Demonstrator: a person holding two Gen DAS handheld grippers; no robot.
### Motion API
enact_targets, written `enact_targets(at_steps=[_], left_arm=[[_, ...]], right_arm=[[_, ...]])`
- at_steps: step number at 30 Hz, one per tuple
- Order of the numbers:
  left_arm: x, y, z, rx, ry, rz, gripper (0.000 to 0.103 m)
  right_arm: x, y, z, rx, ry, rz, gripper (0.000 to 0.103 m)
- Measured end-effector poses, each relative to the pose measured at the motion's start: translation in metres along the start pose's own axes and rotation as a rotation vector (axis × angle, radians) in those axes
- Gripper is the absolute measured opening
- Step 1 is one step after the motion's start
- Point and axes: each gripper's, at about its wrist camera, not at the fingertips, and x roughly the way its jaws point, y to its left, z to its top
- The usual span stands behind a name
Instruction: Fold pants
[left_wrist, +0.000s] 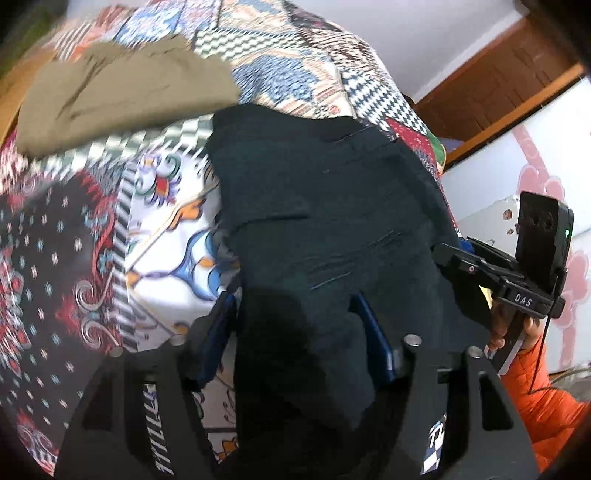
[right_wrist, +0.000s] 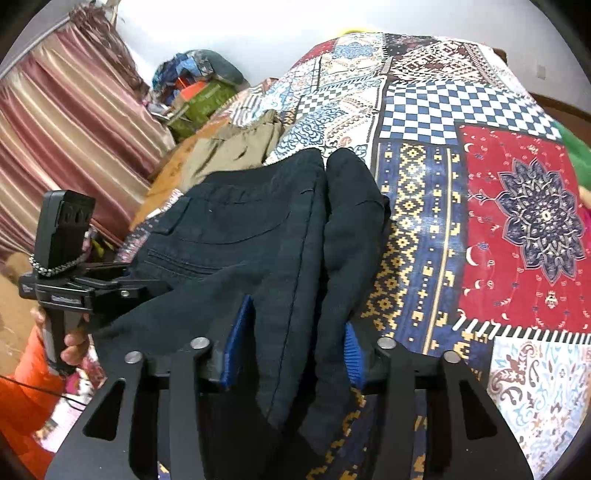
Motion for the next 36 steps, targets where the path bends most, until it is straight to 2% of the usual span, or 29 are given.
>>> enact_targets(at_steps=[4, 8, 12, 16, 18, 20, 23, 29, 36], left_arm=[[0.006, 0.002, 0.002, -0.022, 0.014, -0.037, 0.066], [0.015, -0.013, 0.008, 0.022, 0.002, -0.015, 0.068], [0.018, -0.025, 0.014, 0.062, -0.016, 0.016, 0.068], [0.01, -0.035, 0.011, 0.122, -0.03, 0.049, 0.061], [0.006, -0.036, 0.01, 0.119, -0.031, 0.052, 0.057], [0.001, -0.037, 0.008, 0.119, -0.039, 0.063, 0.046], [-0.012, -0.041, 0.004, 0.124, -0.061, 0.058, 0.04], [-0.035, -0.047, -0.005, 0.14, -0.103, 0.068, 0.034], [-0.068, -0.045, -0.003, 0.136, -0.191, 0.068, 0.033]], right_arm=[[0.005, -0.005, -0.006, 0.015, 0.036, -0.01, 0.055], [0.009, -0.008, -0.01, 0.034, 0.053, 0.004, 0.056], [0.006, -0.006, -0.006, 0.047, 0.03, 0.007, 0.046], [-0.006, -0.001, -0.002, 0.038, -0.014, 0.01, 0.034], [-0.011, 0.001, 0.0, 0.036, -0.034, 0.018, 0.031], [-0.016, 0.007, 0.002, 0.019, -0.05, 0.017, 0.03], [-0.024, 0.017, 0.005, -0.008, -0.075, 0.018, 0.028], [-0.035, 0.036, 0.011, -0.049, -0.113, 0.02, 0.026], [-0.045, 0.059, 0.026, -0.082, -0.157, 0.017, 0.026]])
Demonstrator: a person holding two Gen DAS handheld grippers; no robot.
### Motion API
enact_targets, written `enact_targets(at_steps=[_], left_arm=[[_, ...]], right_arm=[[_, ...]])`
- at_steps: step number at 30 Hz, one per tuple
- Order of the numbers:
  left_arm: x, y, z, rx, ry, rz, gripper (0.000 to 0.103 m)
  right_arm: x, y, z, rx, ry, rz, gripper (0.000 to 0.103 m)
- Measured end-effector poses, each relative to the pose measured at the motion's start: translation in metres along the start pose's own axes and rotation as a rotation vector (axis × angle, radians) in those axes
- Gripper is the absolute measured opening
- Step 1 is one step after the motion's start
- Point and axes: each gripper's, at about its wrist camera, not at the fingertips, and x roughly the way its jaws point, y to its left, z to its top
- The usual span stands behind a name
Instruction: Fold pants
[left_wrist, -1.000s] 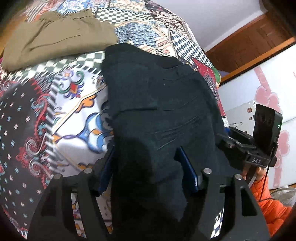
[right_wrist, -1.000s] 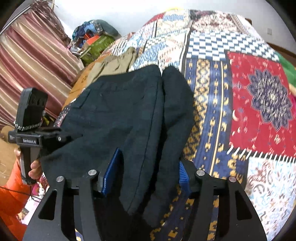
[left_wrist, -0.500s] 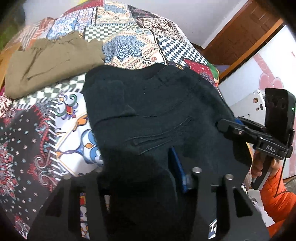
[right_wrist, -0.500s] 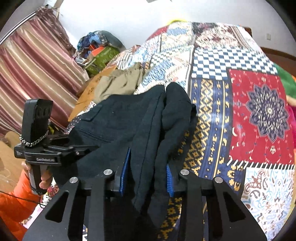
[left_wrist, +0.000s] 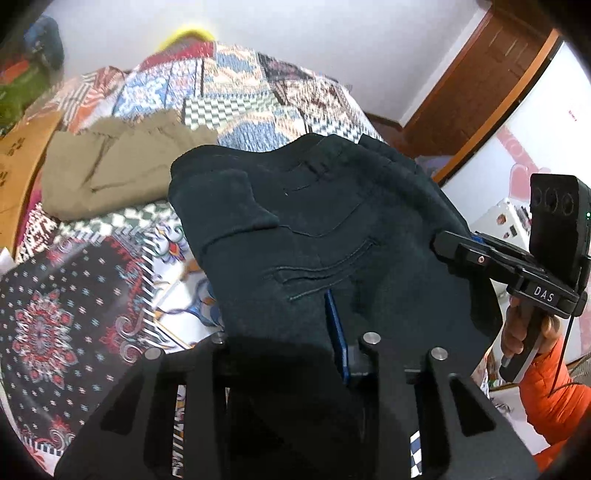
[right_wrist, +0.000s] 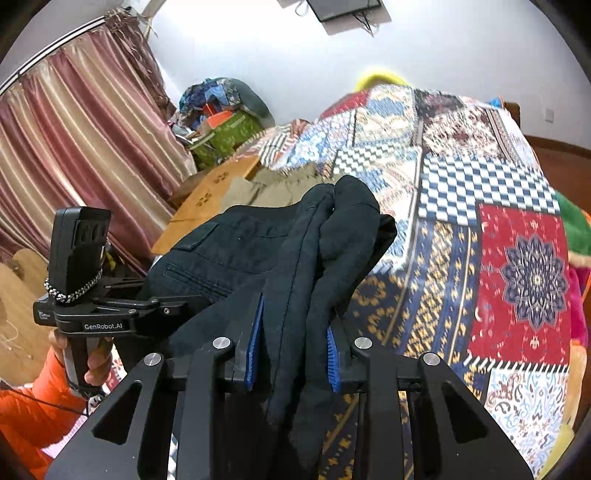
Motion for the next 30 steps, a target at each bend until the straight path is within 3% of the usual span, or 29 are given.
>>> enact_targets(at_steps=[14, 21, 30], left_arm=[[-0.036, 0.051, 0.06, -0.009, -0.148, 0.011, 0.033], [-0.039, 0.094, 0.096, -0.035, -0.17, 0.026, 0.033], [-0.032, 0.152, 0.143, -0.065, -0.211, 0.096, 0.033]], right_arm=[[0.024, 0.034, 0.068, -0.049, -0.097, -0.007, 0.026], [0.059, 0.047, 0.107, -0.068, -0.11, -0.015, 0.026], [0.12, 0.062, 0.153, -0.075, -0.108, -0.032, 0.026]])
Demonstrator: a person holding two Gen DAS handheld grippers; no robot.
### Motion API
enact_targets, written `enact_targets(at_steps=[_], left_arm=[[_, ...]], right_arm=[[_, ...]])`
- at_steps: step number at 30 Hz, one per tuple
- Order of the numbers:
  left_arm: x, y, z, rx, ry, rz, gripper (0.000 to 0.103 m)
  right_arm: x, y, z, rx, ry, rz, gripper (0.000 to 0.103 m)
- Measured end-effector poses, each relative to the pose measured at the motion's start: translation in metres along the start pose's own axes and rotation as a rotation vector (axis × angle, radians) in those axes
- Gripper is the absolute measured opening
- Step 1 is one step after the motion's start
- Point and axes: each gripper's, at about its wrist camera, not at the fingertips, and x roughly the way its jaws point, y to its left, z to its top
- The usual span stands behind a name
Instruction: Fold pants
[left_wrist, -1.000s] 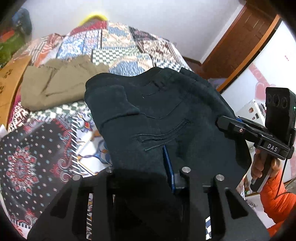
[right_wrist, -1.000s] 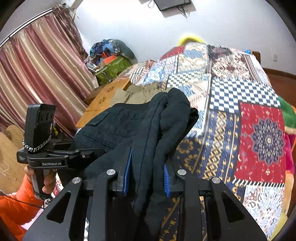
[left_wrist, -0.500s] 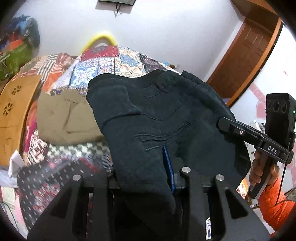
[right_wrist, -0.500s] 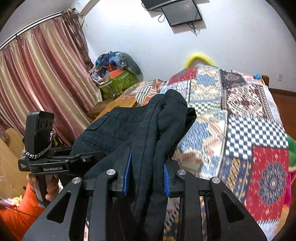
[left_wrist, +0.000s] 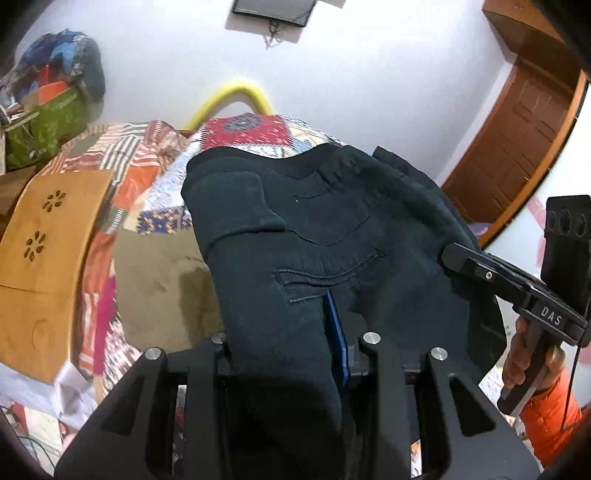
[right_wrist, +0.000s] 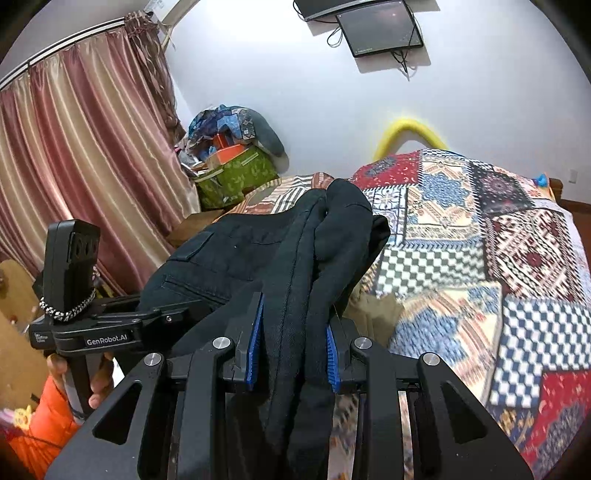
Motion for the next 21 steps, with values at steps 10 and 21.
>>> enact_targets(at_steps=[10, 21], left_arm=[[0.059, 0.061, 0.037, -0.103, 0.02, 0.031, 0.033], [0.146, 0.119, 0.006, -0.144, 0.134, 0.088, 0.052]], right_arm=[[0.076, -0.009, 0.02, 0.007, 0.018, -0.043, 0.026], [0.162, -0.06, -0.038, 0.075, 0.209, -0.159, 0.026]])
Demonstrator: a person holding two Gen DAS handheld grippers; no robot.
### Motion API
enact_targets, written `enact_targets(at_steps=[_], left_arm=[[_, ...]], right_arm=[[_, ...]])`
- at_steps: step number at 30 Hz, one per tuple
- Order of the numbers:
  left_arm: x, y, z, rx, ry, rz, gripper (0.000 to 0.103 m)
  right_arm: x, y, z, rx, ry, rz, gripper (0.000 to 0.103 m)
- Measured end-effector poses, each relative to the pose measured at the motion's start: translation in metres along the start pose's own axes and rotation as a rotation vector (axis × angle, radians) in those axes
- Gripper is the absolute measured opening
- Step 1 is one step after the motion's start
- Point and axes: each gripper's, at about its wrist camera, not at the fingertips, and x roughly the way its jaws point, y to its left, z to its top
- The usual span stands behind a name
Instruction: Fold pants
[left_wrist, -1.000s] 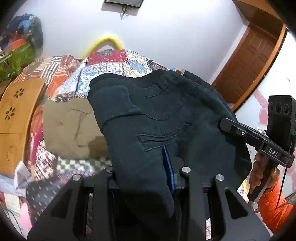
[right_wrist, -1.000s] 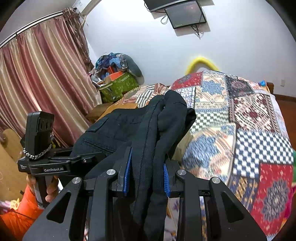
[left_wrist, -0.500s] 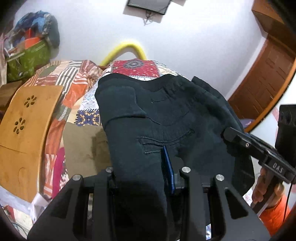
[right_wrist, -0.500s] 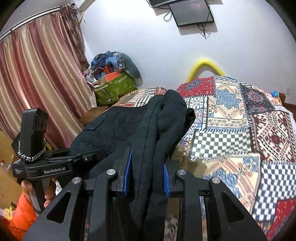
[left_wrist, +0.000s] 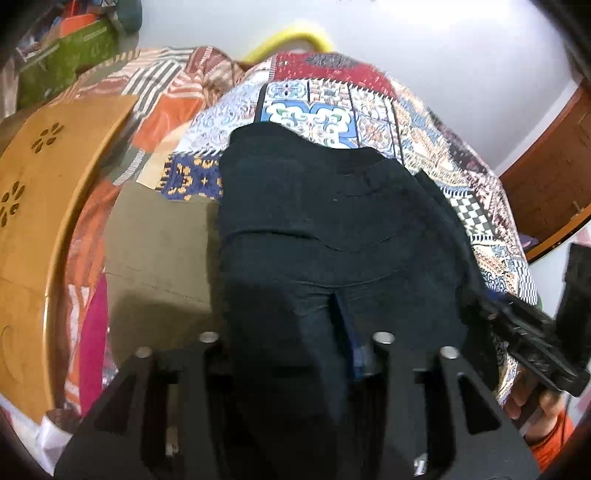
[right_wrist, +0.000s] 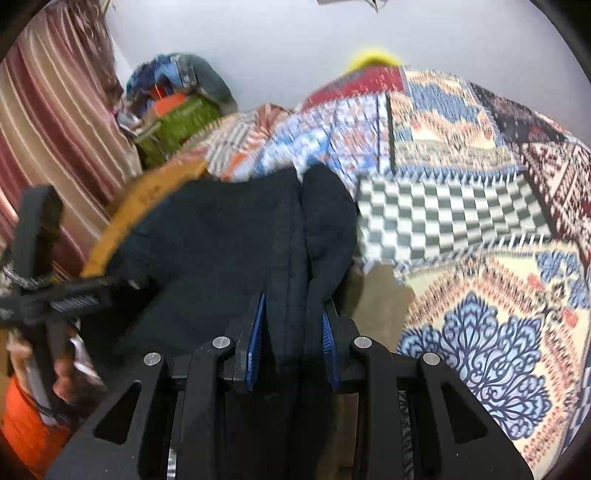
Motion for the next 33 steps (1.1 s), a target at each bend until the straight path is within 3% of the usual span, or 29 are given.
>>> enact_targets(at_steps=[2, 4, 8, 13, 18, 23, 33], left_arm=[[-0.002, 0.003, -0.001, 0.008, -0.018, 0.02, 0.066], [0.001, 0.007, 0.001, 0.025, -0.007, 0.046, 0.07], [-0.01, 0.013, 0.003, 0.024, -0.02, 0.081, 0.072], [-0.044, 0.011, 0.002, 0.03, -0.075, 0.179, 0.072], [-0.094, -0.007, -0.007, 0.035, -0.155, 0.179, 0.072], [-0.163, -0.045, -0.025, 0.075, -0.286, 0.172, 0.072], [-0.305, -0.143, -0.088, 0.168, -0.542, 0.116, 0.072]], right_arm=[[0.001, -0.006, -0.003, 0.008, 0.013, 0.011, 0.027], [-0.003, -0.006, -0.002, 0.004, 0.018, 0.016, 0.027], [-0.012, 0.006, -0.003, -0.094, 0.019, -0.043, 0.028], [-0.038, 0.014, -0.004, -0.144, -0.009, -0.085, 0.033], [-0.095, 0.023, 0.002, -0.142, -0.118, -0.06, 0.037], [-0.156, 0.035, 0.007, -0.122, -0.23, -0.007, 0.037], [-0.303, 0.093, -0.029, -0.238, -0.479, 0.023, 0.037]])
